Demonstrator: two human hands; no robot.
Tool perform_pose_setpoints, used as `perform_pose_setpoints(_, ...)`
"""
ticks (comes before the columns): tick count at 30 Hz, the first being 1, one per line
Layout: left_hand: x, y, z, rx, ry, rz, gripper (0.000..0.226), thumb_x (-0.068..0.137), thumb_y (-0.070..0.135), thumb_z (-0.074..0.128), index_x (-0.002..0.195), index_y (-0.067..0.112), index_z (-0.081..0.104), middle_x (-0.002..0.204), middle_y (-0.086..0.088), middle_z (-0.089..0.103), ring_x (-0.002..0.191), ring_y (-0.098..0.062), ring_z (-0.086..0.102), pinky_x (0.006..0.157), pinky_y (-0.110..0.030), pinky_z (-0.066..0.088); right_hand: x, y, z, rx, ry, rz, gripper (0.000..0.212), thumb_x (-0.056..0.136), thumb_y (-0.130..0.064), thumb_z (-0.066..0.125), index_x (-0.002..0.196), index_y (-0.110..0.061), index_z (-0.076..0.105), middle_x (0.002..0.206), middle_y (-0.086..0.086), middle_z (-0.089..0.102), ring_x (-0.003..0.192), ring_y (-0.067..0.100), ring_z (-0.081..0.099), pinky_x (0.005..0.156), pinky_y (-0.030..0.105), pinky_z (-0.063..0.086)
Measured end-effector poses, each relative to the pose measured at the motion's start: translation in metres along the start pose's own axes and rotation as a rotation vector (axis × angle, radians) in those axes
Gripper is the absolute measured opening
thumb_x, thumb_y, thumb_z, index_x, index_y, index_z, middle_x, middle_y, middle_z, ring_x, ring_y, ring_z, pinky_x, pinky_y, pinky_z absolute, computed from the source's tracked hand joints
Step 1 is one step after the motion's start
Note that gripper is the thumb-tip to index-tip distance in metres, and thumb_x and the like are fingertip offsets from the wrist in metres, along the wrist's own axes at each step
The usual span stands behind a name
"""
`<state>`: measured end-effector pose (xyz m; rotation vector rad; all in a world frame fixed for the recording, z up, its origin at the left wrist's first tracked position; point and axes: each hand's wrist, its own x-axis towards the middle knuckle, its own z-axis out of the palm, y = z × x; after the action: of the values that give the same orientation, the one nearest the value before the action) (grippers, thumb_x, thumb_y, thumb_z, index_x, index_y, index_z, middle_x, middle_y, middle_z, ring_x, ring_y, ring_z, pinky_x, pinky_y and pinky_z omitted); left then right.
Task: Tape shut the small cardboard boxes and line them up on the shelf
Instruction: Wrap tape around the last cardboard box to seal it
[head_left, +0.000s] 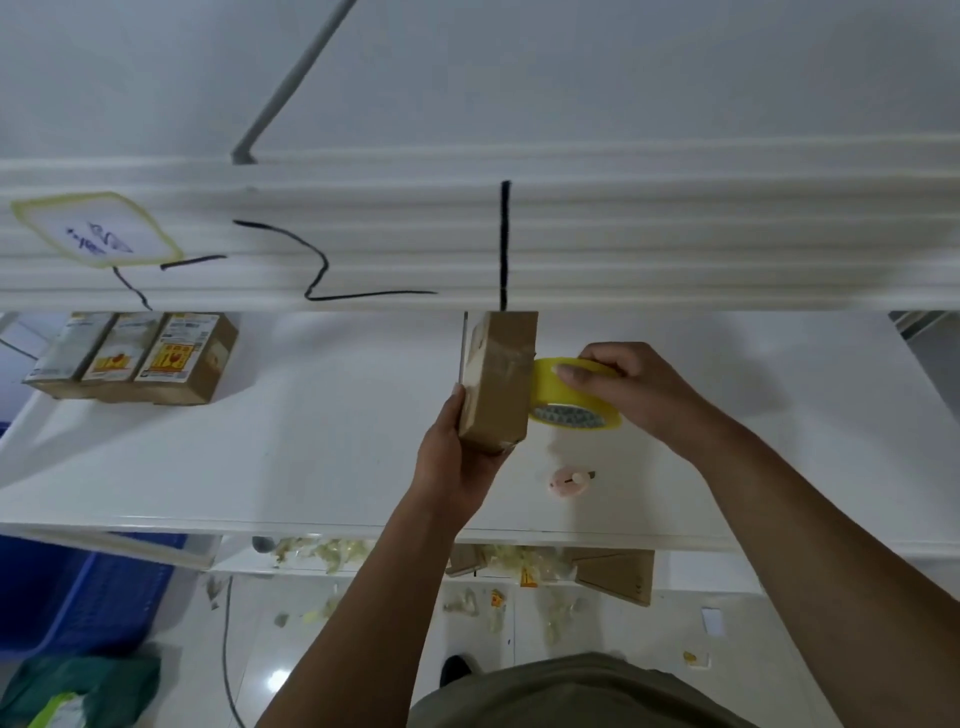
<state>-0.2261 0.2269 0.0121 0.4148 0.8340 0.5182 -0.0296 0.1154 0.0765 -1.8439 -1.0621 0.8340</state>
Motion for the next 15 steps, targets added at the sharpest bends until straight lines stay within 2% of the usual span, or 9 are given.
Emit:
perform_pose_setpoints(3,-0.004,0.003,-0.004,0.279,-0.021,0.013,0.077,0.097,0.077,0.047,0.138,0.015,0.069,0.127,-0.01,0.078,0.117,-0.026,0.075,0.094,-0.043,0.057,0.004,-0.004,0.003,-0.066,0.082,0.027,0.06,0.076,-0.075,0.066,0.073,-0.015,0.064,0.062,-0.009,0.05,0.061,0.007,0.052,0.064,0.031,0.037)
perform_pose_setpoints(5,-0.007,0.011,-0.007,0.583,-0.044,0.052,0.084,0.08,0.092,0.055,0.129,0.027,0.074,0.123,-0.002,0.08,0.117,-0.021,0.075,0.101,-0.044,0.054,0.006,-0.004,0.002,-0.1,0.114,0.044,0.07,0.075,-0.08,0.067,0.076,-0.009,0.065,0.062,-0.004,0.049,0.061,0.011,0.053,0.063,0.031,0.039)
perform_pose_setpoints(7,-0.012,0.025,-0.007,0.731,-0.095,0.064,0.076,0.074,0.083,0.069,0.126,0.028,0.075,0.121,-0.004,0.08,0.113,-0.023,0.077,0.1,-0.043,0.055,0.006,-0.004,0.002,-0.153,0.101,0.042,0.075,0.074,-0.082,0.067,0.078,-0.007,0.066,0.064,0.004,0.052,0.061,0.014,0.056,0.062,0.031,0.042)
perform_pose_setpoints(9,-0.014,0.035,-0.004,0.76,-0.072,0.073,0.082,0.066,0.071,0.076,0.129,0.019,0.07,0.122,-0.013,0.077,0.108,-0.026,0.077,0.094,-0.04,0.058,0.005,-0.006,0.007,-0.216,0.084,0.028,0.073,0.073,-0.082,0.067,0.077,-0.01,0.069,0.069,0.012,0.06,0.061,0.018,0.06,0.061,0.03,0.044)
perform_pose_setpoints(11,-0.017,0.039,0.003,0.805,-0.069,0.107,0.086,0.061,0.066,0.079,0.13,0.016,0.065,0.119,-0.009,0.076,0.104,-0.025,0.075,0.087,-0.035,0.06,0.005,-0.009,0.014,-0.226,0.087,0.006,0.073,0.074,-0.085,0.065,0.077,-0.012,0.07,0.07,0.013,0.062,0.06,0.019,0.062,0.06,0.029,0.044)
perform_pose_setpoints(13,-0.019,0.036,0.01,0.825,-0.077,0.155,0.073,0.068,0.062,0.084,0.122,0.013,0.071,0.104,-0.003,0.078,0.094,-0.02,0.074,0.081,-0.031,0.062,0.004,-0.014,0.016,-0.161,0.069,-0.008,0.075,0.074,-0.089,0.061,0.082,-0.015,0.074,0.073,0.012,0.066,0.063,0.019,0.064,0.063,0.03,0.045)
perform_pose_setpoints(15,-0.02,0.035,0.01,0.696,-0.035,0.15,0.06,0.08,0.052,0.087,0.118,0.007,0.076,0.105,-0.011,0.08,0.099,-0.025,0.075,0.088,-0.037,0.064,0.004,-0.015,0.007,-0.015,0.001,-0.043,0.064,0.078,-0.085,0.062,0.095,-0.026,0.08,0.085,0.003,0.075,0.082,0.019,0.073,0.074,0.033,0.051)
